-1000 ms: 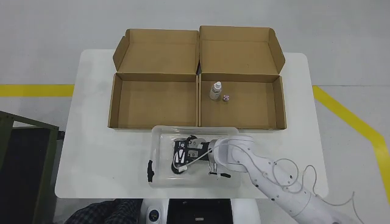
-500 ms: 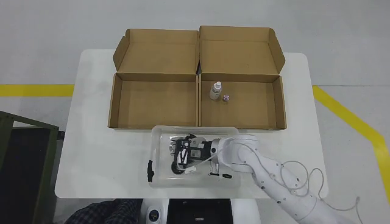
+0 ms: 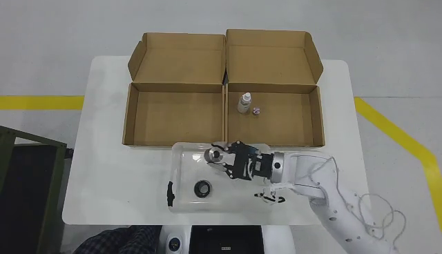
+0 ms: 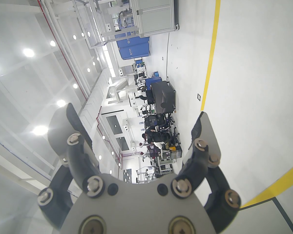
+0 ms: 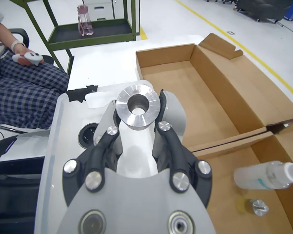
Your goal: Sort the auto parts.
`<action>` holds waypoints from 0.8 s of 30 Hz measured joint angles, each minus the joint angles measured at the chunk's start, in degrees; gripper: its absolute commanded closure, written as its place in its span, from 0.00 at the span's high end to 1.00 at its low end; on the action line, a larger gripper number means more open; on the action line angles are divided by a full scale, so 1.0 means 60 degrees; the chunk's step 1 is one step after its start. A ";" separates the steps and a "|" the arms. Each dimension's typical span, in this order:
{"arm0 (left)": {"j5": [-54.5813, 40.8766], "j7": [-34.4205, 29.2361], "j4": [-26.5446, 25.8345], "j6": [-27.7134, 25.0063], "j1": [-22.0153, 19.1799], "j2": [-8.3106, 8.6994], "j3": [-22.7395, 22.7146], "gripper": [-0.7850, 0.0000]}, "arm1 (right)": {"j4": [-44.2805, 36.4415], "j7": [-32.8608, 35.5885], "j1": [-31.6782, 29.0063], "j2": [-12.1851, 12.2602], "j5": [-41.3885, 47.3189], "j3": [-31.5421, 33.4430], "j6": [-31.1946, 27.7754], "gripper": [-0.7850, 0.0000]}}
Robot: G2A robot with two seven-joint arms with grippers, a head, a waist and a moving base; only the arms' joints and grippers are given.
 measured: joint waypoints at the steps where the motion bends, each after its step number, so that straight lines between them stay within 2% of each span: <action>1: 0.0000 0.0000 0.0000 0.0000 0.0000 0.0000 0.0000 1.00 | -0.0080 -0.0131 -0.0154 0.0045 0.0169 0.0246 -0.0085 0.00; 13: 0.0000 0.0000 0.0000 0.0000 0.0000 0.0000 0.0000 1.00 | -0.0497 -0.1085 -0.1198 0.0313 0.1467 0.2018 -0.0405 0.00; 24: 0.0000 0.0000 0.0000 0.0000 0.0000 0.0000 0.0000 1.00 | -0.0109 -0.1222 -0.1205 0.0344 0.2391 0.2190 -0.0441 0.00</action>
